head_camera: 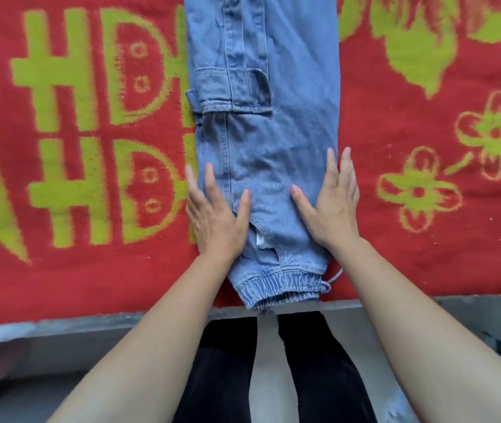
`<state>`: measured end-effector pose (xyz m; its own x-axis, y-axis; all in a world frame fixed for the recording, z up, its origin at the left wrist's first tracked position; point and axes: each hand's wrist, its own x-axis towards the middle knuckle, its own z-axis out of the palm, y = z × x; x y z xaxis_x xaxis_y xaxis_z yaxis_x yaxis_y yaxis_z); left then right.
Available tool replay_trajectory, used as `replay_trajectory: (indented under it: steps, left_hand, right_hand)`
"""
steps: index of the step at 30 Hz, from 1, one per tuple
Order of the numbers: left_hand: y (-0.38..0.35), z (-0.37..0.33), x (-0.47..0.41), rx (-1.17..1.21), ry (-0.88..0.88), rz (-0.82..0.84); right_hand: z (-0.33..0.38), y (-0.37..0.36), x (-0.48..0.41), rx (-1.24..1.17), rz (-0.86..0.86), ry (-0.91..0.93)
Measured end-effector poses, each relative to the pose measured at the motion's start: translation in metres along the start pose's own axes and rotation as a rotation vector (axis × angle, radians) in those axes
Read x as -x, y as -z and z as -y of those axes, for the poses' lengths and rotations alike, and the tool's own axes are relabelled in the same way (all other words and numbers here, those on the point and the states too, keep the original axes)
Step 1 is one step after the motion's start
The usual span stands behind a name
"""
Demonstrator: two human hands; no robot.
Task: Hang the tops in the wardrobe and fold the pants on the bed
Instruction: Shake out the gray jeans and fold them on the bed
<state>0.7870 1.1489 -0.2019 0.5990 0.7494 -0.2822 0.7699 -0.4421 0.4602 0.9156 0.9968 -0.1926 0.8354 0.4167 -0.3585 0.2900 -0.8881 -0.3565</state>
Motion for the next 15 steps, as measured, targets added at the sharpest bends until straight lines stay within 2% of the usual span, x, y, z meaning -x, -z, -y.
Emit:
replay_trajectory:
  steps: [3,5,7,11,15]
  left_hand:
    - [0.011,0.005,0.051,0.221,0.394,0.132]
    - [0.012,0.011,0.081,0.181,0.454,0.246]
    - [0.009,0.014,0.1,0.165,0.454,0.325]
    - [0.006,0.016,0.111,0.523,0.58,0.33]
    - [0.02,0.008,0.137,0.831,0.611,0.262]
  right_hand:
    - [-0.005,0.003,0.049,-0.126,-0.004,-0.289]
    - [-0.012,-0.001,0.08,-0.231,0.022,-0.461]
    - [-0.017,-0.007,0.103,-0.417,0.133,-0.624]
    - [-0.022,-0.003,0.116,-0.491,0.297,-0.554]
    - [-0.026,0.017,0.12,-0.744,0.418,-0.478]
